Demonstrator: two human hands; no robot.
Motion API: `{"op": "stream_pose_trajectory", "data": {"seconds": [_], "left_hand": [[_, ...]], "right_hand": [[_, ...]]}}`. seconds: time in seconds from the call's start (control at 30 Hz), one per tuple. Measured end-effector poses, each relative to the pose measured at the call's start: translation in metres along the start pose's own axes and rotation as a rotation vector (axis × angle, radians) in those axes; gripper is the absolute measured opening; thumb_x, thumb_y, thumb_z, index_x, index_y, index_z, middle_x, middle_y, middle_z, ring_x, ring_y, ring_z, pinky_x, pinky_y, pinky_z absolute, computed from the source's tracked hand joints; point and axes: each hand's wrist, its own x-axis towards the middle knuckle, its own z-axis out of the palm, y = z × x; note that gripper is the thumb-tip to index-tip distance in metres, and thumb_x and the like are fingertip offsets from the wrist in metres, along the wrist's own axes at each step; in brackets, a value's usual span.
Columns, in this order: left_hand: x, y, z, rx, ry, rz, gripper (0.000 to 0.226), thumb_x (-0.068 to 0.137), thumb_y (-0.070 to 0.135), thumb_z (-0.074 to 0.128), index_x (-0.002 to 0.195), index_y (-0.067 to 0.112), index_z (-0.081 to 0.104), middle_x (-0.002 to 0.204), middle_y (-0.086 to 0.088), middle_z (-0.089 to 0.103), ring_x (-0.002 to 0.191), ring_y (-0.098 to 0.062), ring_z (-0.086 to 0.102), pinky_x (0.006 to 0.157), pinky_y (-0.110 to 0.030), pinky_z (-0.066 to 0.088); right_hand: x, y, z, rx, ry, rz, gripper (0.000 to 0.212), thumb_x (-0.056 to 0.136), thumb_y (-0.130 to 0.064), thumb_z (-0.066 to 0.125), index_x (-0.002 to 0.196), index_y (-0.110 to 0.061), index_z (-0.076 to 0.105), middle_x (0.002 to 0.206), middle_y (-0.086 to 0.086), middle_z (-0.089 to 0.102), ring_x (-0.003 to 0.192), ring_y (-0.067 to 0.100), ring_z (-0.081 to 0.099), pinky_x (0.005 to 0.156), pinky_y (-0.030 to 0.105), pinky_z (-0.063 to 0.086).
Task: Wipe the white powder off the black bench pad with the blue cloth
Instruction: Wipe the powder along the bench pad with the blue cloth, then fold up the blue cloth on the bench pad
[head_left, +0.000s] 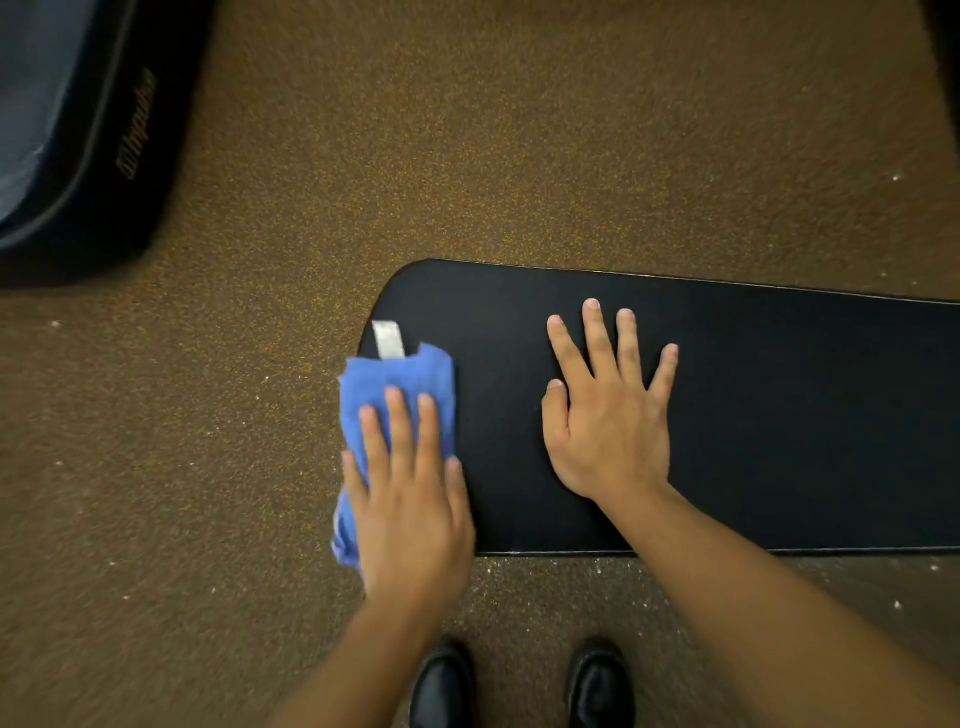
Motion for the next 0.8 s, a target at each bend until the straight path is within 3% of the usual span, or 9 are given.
{"op": "stream_pose_trajectory", "data": {"seconds": [0.1,0.33,0.43,0.57,0.7,0.8], "left_hand": [[-0.02,0.026,0.013,0.015,-0.018,0.076,0.057,0.104,0.04,0.013,0.156,0.019,0.011,0.164,-0.004,0.011,0.152,-0.027,0.0,0.118,-0.052,0.005],[0.104,0.059,-0.003,0.045,-0.046,0.149,0.062,0.097,0.04,0.01,0.157,0.025,0.013,0.166,0.0,0.006,0.152,-0.027,0.0,0.119,-0.055,0.006],[0.12,0.049,-0.006,0.04,-0.045,0.18,0.061,0.097,0.042,0.012,0.157,0.029,0.009,0.166,0.003,0.001,0.152,-0.023,-0.005,0.119,-0.052,0.004],[0.095,0.034,-0.008,0.011,-0.009,0.049,0.059,0.099,0.043,0.017,0.157,0.031,0.009,0.166,0.001,-0.002,0.152,-0.023,-0.007,0.119,-0.051,0.003],[0.078,0.042,-0.013,-0.028,-0.072,0.013,0.063,0.097,0.045,0.017,0.156,0.032,0.003,0.165,0.001,-0.011,0.15,-0.021,-0.015,0.119,-0.048,-0.004],[0.076,0.039,-0.022,-0.131,-0.088,0.008,0.058,0.101,0.043,0.026,0.156,0.029,0.015,0.165,-0.002,-0.008,0.151,-0.02,-0.012,0.12,-0.045,-0.001]], "right_hand": [[0.0,0.0,0.0,0.0,0.0,0.004,0.059,0.095,-0.038,0.026,0.153,-0.03,0.021,0.163,0.003,0.016,0.149,0.03,0.008,0.114,0.066,0.008],[0.0,0.001,0.0,0.011,0.001,0.003,0.059,0.094,-0.039,0.024,0.153,-0.031,0.021,0.163,0.002,0.015,0.15,0.029,0.008,0.114,0.065,0.008],[0.0,0.0,0.0,0.014,0.009,0.007,0.059,0.094,-0.039,0.025,0.153,-0.032,0.022,0.163,0.002,0.015,0.15,0.029,0.008,0.115,0.065,0.008],[-0.001,0.0,0.0,0.029,0.008,0.004,0.059,0.094,-0.039,0.027,0.153,-0.032,0.022,0.163,0.002,0.014,0.15,0.029,0.007,0.115,0.065,0.006],[-0.001,0.001,0.001,0.038,0.007,-0.006,0.059,0.095,-0.039,0.026,0.153,-0.032,0.021,0.163,0.002,0.013,0.15,0.029,0.006,0.115,0.065,0.006],[0.0,0.002,-0.001,0.048,-0.003,-0.016,0.06,0.093,-0.042,0.027,0.153,-0.032,0.022,0.163,0.002,0.013,0.15,0.029,0.005,0.115,0.065,0.005]]}}
